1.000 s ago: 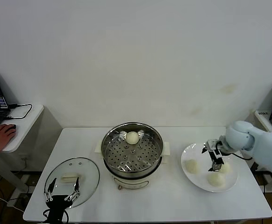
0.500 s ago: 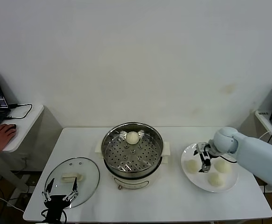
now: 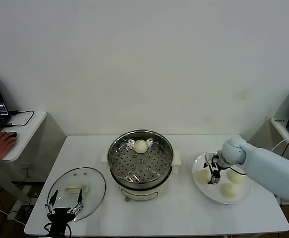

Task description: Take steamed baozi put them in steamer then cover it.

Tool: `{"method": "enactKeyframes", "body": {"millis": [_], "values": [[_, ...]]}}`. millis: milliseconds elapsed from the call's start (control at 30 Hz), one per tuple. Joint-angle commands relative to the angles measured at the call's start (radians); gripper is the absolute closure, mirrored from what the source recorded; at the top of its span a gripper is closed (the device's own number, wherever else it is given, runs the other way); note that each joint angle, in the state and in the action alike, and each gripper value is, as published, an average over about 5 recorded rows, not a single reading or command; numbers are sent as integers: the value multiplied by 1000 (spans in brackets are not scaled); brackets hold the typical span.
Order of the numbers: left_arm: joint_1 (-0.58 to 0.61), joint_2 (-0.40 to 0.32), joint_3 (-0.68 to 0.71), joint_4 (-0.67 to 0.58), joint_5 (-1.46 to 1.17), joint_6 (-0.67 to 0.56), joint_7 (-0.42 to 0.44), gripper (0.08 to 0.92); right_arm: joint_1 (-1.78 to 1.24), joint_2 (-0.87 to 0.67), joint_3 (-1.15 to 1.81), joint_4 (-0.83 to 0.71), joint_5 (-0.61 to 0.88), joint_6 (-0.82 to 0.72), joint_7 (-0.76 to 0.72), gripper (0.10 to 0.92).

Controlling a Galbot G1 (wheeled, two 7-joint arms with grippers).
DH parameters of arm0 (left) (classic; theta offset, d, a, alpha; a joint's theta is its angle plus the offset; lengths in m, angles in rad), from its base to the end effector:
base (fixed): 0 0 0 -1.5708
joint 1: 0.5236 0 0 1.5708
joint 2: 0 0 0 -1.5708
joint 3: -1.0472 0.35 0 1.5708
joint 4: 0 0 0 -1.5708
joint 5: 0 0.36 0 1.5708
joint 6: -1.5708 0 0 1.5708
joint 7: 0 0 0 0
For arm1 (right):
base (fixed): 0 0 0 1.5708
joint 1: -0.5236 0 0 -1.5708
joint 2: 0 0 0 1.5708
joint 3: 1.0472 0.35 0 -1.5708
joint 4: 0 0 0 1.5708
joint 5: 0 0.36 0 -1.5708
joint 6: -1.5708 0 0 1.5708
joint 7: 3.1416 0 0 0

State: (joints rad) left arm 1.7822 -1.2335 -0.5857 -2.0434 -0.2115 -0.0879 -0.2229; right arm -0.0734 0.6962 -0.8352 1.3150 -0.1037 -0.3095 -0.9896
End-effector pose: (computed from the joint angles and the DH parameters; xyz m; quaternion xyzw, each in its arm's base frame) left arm 0.1240 0.0804 -0.3399 0.0520 -0.9937 -0.0583 0.0809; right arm 0.4912 -0.1201 -0.2453 0.4920 -0.5466 0.5432 0.4051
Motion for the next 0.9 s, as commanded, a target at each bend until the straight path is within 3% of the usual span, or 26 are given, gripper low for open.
{"method": "enactKeyframes", "body": {"millis": [33,267,533,900], "values": [[-1,3,0,-1,1,1,0,177,-17,19,12,-14,-18,-3,-6,299],[-4,1,1,-5,1,2,-1,177,2,9,7,-9,-19,10,-21,401],[-7,0,3,-12,4,4,-2,177,92,-59,-14,55,31,10,-46,463],[-15,9,17,-21,3,6,0,177,573,-159,-232,265,318,-111,-47,465]]}}
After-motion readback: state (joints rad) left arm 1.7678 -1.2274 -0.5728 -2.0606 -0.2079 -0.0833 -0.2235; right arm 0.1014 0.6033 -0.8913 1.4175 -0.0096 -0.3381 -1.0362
